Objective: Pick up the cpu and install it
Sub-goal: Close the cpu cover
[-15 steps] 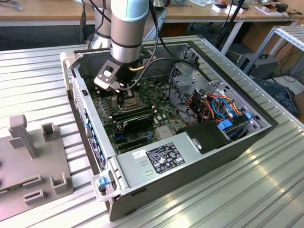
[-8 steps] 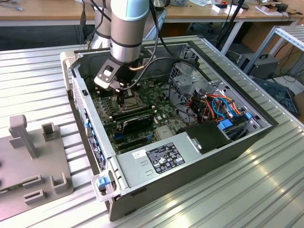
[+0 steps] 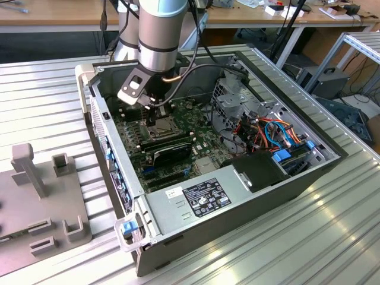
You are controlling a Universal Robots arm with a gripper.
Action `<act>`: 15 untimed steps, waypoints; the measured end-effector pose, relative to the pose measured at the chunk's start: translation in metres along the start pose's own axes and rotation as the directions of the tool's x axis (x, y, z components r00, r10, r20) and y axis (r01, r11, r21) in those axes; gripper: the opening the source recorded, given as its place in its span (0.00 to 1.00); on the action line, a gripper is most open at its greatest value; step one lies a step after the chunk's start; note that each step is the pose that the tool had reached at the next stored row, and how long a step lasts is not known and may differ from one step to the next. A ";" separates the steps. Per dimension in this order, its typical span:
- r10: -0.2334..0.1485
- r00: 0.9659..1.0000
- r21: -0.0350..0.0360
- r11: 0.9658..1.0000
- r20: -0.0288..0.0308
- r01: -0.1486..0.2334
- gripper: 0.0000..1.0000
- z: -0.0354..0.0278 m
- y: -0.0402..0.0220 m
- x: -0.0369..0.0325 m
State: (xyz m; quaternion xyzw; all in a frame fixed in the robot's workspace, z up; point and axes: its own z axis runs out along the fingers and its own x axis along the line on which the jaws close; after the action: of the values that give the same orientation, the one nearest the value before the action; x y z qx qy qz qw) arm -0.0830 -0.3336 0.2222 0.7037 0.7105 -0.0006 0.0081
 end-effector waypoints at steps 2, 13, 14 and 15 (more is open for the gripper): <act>0.000 1.000 0.000 1.000 0.000 0.000 0.11 -0.0009 0.0000 0.0000; 0.000 1.000 0.000 1.000 0.000 0.000 0.11 -0.0012 0.0098 -0.0001; 0.000 1.000 0.000 1.000 0.000 0.000 0.11 -0.0012 0.0114 -0.0001; 0.000 1.000 0.000 1.000 0.000 0.000 0.11 -0.0011 0.0147 -0.0002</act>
State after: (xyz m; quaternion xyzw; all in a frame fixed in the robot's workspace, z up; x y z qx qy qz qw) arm -0.0684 -0.3336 0.2235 0.7037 0.7105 -0.0007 0.0082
